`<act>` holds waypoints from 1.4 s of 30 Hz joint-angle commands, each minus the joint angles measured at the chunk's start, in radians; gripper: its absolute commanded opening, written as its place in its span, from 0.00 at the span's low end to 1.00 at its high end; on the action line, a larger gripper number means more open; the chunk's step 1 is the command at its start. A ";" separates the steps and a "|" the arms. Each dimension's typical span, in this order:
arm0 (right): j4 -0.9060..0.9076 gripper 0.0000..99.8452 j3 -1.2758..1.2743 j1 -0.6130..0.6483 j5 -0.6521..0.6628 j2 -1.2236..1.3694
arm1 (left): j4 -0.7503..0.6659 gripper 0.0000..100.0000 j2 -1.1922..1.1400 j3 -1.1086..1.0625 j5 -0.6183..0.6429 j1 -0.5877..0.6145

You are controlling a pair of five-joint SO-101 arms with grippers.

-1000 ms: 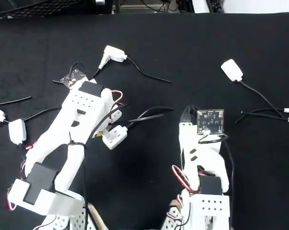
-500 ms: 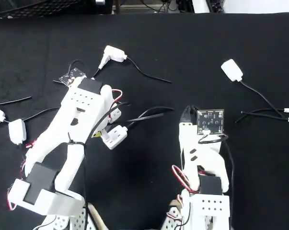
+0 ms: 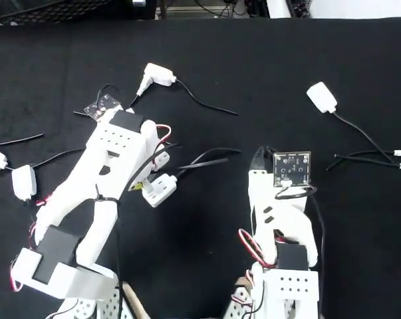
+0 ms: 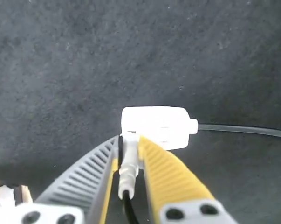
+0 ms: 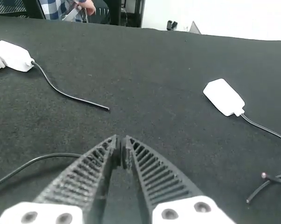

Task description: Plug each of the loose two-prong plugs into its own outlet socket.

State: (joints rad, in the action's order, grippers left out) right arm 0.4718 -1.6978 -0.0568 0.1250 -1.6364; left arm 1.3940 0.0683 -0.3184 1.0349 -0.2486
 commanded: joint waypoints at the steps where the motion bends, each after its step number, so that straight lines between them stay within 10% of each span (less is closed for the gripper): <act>1: -0.017 0.01 0.008 -0.003 -0.008 -0.004 | -0.006 0.03 0.029 0.004 -0.003 -0.010; 42: -0.017 0.01 0.008 -0.003 -0.008 -0.004 | -0.049 0.03 -0.041 -0.012 -0.012 -0.050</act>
State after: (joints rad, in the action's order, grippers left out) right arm 0.4718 -1.6978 -0.0568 0.1250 -1.6364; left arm 1.3571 0.0591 -0.3583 1.0349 -0.2685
